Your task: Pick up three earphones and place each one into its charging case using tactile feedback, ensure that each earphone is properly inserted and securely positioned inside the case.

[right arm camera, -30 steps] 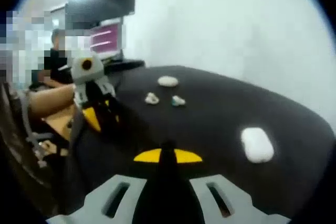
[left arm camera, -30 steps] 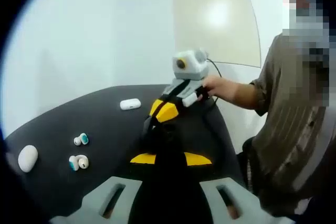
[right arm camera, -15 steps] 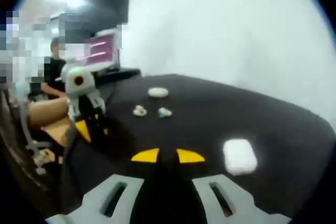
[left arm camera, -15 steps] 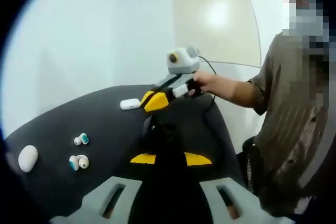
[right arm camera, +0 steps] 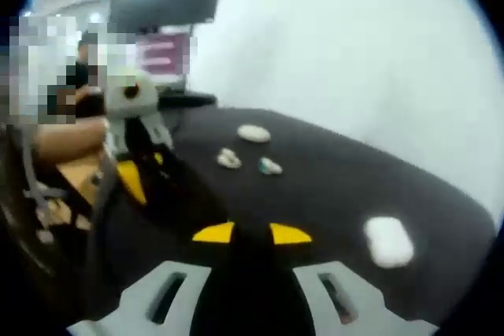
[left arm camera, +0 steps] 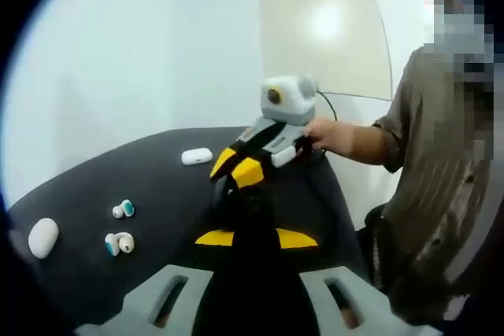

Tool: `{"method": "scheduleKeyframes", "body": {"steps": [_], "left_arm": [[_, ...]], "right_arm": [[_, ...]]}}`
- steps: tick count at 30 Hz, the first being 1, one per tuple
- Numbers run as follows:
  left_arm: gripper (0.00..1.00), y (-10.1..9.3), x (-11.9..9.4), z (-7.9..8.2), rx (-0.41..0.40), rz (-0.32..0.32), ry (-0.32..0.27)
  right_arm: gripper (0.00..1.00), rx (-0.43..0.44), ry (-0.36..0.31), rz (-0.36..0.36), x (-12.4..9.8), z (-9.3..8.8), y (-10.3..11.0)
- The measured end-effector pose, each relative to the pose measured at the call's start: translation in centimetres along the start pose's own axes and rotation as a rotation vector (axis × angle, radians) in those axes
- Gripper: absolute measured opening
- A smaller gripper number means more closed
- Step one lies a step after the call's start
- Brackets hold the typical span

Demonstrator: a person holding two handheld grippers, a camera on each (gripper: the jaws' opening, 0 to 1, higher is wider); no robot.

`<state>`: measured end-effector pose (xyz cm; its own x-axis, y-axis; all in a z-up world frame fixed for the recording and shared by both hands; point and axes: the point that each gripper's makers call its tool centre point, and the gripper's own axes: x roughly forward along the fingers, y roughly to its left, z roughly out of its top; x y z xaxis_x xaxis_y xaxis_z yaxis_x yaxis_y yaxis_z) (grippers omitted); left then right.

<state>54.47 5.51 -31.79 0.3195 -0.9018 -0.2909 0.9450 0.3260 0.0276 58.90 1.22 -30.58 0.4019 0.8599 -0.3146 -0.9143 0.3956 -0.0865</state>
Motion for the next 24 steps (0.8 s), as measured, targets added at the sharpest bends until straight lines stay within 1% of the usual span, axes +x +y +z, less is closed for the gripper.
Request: {"method": "scheduleKeyframes", "body": {"steps": [1,2,4,6,7,8,10,11,12,13,14,15,16,17,18,19,20,21,22,23,24], "left_arm": [[0.14,0.0,0.0,0.0,-0.006,-0.001,0.001],[0.14,-0.1,0.0,0.0,-0.007,-0.001,0.001],[0.14,0.0,0.0,0.0,-0.002,0.000,0.001],[0.14,0.0,0.0,0.0,0.000,0.001,0.001],[0.14,0.0,0.0,0.0,0.001,0.000,0.001],[0.14,0.0,0.0,0.0,0.002,0.000,0.001],[0.14,0.0,0.0,0.0,0.003,0.001,0.000],[0.14,0.0,-0.1,0.0,0.010,0.012,0.000],[0.14,0.0,0.0,0.0,0.030,0.016,-0.001],[0.14,0.2,0.0,0.0,0.028,0.016,-0.002],[0.14,0.2,0.1,0.0,-0.003,0.007,0.001],[0.14,0.3,0.1,0.0,0.003,0.004,0.000],[0.14,0.4,0.0,-0.1,-0.001,-0.001,0.001],[0.14,0.4,0.0,-0.1,-0.006,-0.002,0.001],[0.14,0.3,0.1,-0.1,-0.007,-0.002,0.001],[0.14,0.3,0.2,-0.1,-0.005,-0.002,0.001],[0.14,0.4,0.2,-0.1,-0.007,-0.002,0.001],[0.14,0.4,0.2,-0.2,-0.011,-0.001,0.002],[0.14,0.4,0.2,-0.2,-0.009,0.000,0.002],[0.14,0.5,0.2,-0.2,-0.011,0.000,0.002],[0.14,0.5,0.2,-0.2,-0.012,0.000,0.002]], "right_arm": [[0.23,-0.005,0.008,-0.014,-0.1,0.1,-0.1],[0.23,-0.029,0.016,-0.024,-0.3,0.1,-0.2],[0.22,-0.027,0.007,-0.034,-0.7,0.2,-1.0],[0.21,0.072,0.049,-0.022,-0.9,-0.9,-1.1],[0.20,0.107,0.076,-0.003,-1.0,-1.6,-0.6],[0.20,0.095,0.058,0.030,-1.0,-1.8,-0.2],[0.20,0.111,0.036,0.048,-1.0,-2.0,0.4],[0.20,0.108,0.046,0.059,-1.0,-2.0,0.6],[0.19,0.058,0.045,0.052,-1.0,-1.7,0.4],[0.17,0.041,0.026,0.028,-0.9,-1.2,-0.1],[0.17,0.055,0.022,0.029,-0.8,-1.0,-0.1],[0.17,0.069,0.005,0.063,-0.5,-0.4,0.5],[0.17,0.103,0.010,0.084,-0.3,-0.5,1.0],[0.16,0.100,0.068,0.074,-0.1,-1.5,0.9],[0.16,0.061,0.094,0.058,0.1,-2.0,0.9],[0.13,0.020,0.076,0.030,0.3,-2.0,0.8],[0.07,-0.031,0.063,0.002,0.2,-1.8,0.6],[0.07,-0.022,0.079,-0.052,-0.1,-1.9,0.1],[0.07,-0.051,0.074,-0.070,-0.3,-1.8,0.0],[0.07,-0.091,0.075,-0.110,-0.7,-1.7,-0.5],[0.07,-0.117,0.069,-0.169,-1.1,-1.6,-1.1]]}}
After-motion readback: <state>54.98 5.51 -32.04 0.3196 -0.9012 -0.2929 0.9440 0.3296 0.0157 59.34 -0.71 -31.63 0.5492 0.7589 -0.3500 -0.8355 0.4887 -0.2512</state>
